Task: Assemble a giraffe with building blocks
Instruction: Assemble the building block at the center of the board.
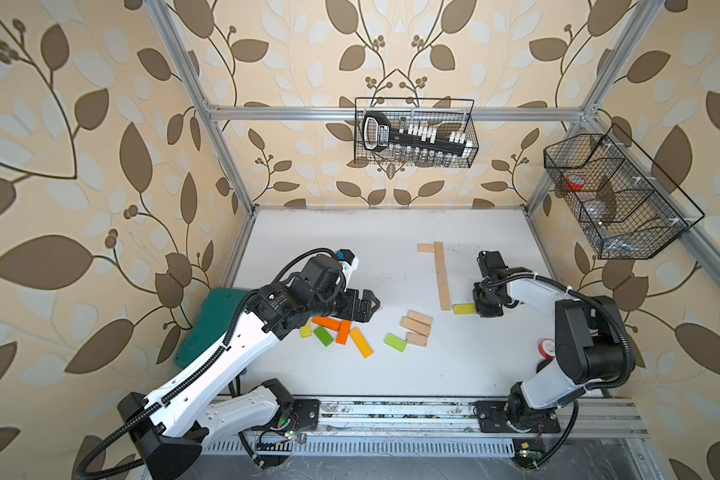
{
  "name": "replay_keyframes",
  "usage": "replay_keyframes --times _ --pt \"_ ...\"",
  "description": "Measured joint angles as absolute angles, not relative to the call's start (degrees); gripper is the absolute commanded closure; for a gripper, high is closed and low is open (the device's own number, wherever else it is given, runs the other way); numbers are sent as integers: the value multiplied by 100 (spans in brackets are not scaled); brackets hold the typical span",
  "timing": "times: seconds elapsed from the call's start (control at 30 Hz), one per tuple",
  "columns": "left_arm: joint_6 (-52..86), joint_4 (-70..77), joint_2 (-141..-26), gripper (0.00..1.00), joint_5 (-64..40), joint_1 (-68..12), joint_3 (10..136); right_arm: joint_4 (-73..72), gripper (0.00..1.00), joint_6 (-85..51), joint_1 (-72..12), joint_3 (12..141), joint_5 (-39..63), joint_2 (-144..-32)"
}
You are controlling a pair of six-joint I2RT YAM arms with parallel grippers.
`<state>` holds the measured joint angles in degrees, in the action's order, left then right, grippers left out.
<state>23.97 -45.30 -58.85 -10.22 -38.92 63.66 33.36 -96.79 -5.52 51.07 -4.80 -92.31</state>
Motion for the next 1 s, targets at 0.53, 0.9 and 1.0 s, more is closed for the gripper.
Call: replay_keyframes --times 0.53,0.9,1.0 --pt "2388 -4611 -5817 1 -1009 -3889 6366 3323 73 -9865 -613 5107 -495 -9233" --pt "2340 -4613 -5782 1 -1002 -3852 6366 3328 72 -9948 -650 5124 -504 -9258" --pt "2305 -4613 -5780 1 -1002 -3850 6366 3326 72 -9988 -655 5159 -502 -9290"
